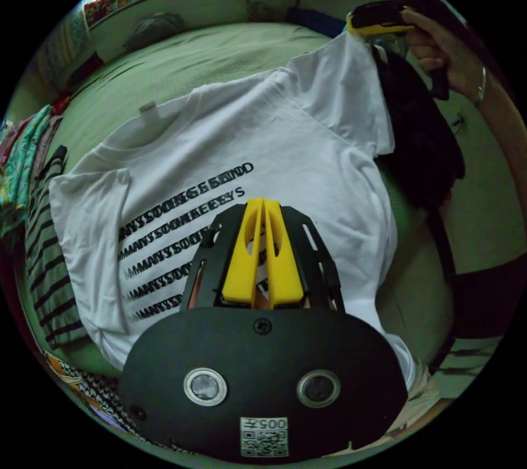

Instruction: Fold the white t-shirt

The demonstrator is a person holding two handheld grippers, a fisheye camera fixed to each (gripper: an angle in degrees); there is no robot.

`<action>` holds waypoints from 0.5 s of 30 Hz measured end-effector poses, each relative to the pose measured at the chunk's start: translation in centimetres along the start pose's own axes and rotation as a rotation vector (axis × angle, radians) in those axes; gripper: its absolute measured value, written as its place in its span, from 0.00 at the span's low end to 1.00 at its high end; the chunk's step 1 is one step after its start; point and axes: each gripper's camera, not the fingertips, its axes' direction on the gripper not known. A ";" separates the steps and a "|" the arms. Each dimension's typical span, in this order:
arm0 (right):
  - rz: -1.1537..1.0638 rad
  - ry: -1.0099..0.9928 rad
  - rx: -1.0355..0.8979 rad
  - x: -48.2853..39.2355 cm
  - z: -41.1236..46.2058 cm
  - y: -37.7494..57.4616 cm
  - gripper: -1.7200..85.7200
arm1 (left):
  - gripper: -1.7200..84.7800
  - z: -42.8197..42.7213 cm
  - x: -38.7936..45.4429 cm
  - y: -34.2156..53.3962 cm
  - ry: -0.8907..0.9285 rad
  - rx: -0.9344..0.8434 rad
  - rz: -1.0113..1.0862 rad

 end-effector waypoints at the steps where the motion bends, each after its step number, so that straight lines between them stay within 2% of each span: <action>1: -0.038 -0.030 0.004 -1.7 -0.3 -0.1 0.01 | 0.01 -0.1 -0.2 0.1 0.007 0.006 -0.007; 5: -0.123 -0.141 -0.067 -7.4 0.3 -0.3 0.01 | 0.01 -0.7 -1.5 0.9 -0.009 0.075 -0.047; 9: -0.219 -0.179 -0.091 -12.1 1.6 -0.1 0.05 | 0.01 0.0 -2.9 2.1 0.012 0.061 -0.084; 15: -0.199 -0.123 -0.121 -9.8 2.6 1.7 0.07 | 0.01 -0.3 -4.0 3.3 0.006 0.080 -0.092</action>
